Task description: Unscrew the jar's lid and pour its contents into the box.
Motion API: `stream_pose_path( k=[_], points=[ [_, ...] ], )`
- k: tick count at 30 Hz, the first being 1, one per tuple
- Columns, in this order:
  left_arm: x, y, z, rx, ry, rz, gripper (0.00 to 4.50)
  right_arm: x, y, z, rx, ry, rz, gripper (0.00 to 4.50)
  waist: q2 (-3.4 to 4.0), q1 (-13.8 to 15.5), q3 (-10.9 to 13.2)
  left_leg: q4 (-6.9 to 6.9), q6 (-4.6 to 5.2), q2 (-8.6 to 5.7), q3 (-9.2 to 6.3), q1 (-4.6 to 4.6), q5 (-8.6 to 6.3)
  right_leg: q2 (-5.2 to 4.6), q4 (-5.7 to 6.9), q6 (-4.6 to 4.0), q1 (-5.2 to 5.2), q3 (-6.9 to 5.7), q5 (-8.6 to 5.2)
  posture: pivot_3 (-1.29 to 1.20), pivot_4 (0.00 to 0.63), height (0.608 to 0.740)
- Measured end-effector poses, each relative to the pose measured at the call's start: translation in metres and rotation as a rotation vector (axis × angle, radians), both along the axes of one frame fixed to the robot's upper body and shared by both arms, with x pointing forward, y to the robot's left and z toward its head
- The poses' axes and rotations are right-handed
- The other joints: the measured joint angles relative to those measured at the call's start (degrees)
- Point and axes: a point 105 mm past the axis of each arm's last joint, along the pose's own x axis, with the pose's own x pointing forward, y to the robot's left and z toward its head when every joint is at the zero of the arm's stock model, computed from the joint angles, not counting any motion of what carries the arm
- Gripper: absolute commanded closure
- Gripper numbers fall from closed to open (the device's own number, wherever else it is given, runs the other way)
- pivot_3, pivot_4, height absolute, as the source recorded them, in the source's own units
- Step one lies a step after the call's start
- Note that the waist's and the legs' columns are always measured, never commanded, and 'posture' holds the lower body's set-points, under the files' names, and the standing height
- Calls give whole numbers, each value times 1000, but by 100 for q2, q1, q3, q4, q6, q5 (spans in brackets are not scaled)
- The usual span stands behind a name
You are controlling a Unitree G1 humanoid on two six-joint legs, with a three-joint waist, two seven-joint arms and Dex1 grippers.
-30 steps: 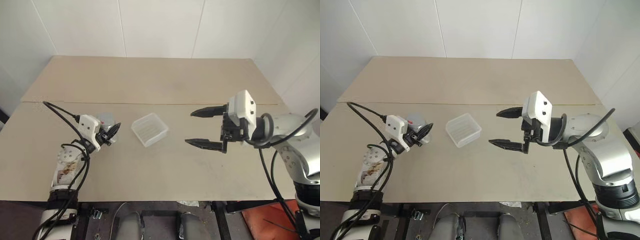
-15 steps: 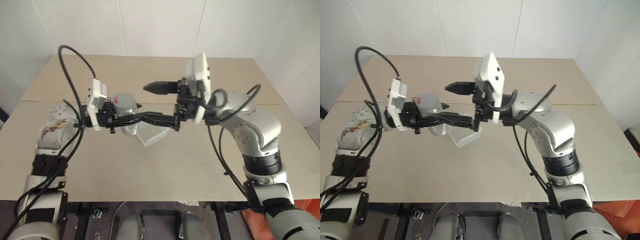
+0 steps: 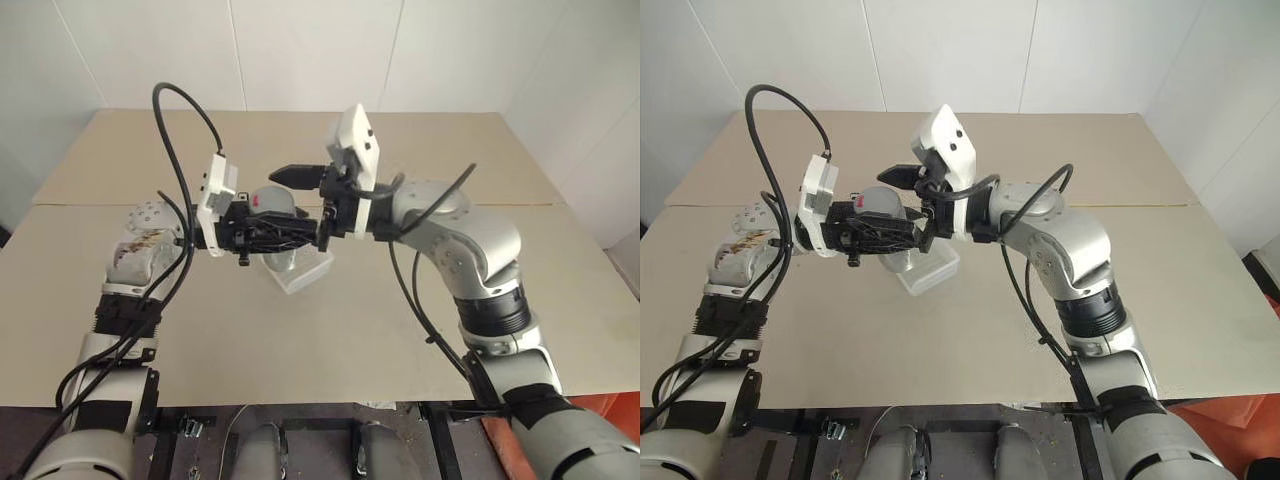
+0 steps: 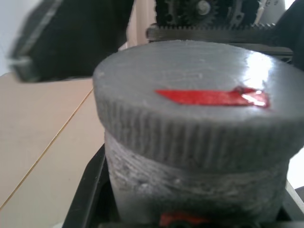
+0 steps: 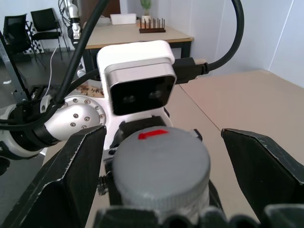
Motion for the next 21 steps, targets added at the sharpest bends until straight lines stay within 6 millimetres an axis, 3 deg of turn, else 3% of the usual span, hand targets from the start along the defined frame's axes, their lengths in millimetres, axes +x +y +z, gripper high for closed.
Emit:
stream_pose_path(
  k=[2,6,13,17,21],
  points=[
    [0,0,0,1,-1,-4,2556,1,0,-1,-2,4,-2,522,0,0,0,0,0,0,0,-2,0,0,0,1,0,-1,0,0,150,740],
    [0,1,1,2,-6,1,2556,-1,2,-2,-5,13,24,1752,0,0,0,0,0,0,-3,-3,0,0,-2,1,0,-2,0,0,150,740],
    [-3,-1,3,13,-7,-33,2556,-3,0,-1,-24,4,87,1755,0,-1,0,1,0,-1,-3,-4,0,0,-3,1,0,-3,1,0,150,740],
    [-11,-3,13,32,-13,-127,2556,-8,-3,7,-21,-43,246,1755,0,-3,0,1,0,0,-3,-2,0,2,-5,1,0,-2,0,0,150,740],
    [-34,-11,18,78,18,-288,2556,-19,-10,13,-64,-87,553,1755,3,-15,2,2,1,0,-3,-2,0,3,-3,2,-2,2,1,0,150,740]
  ],
)
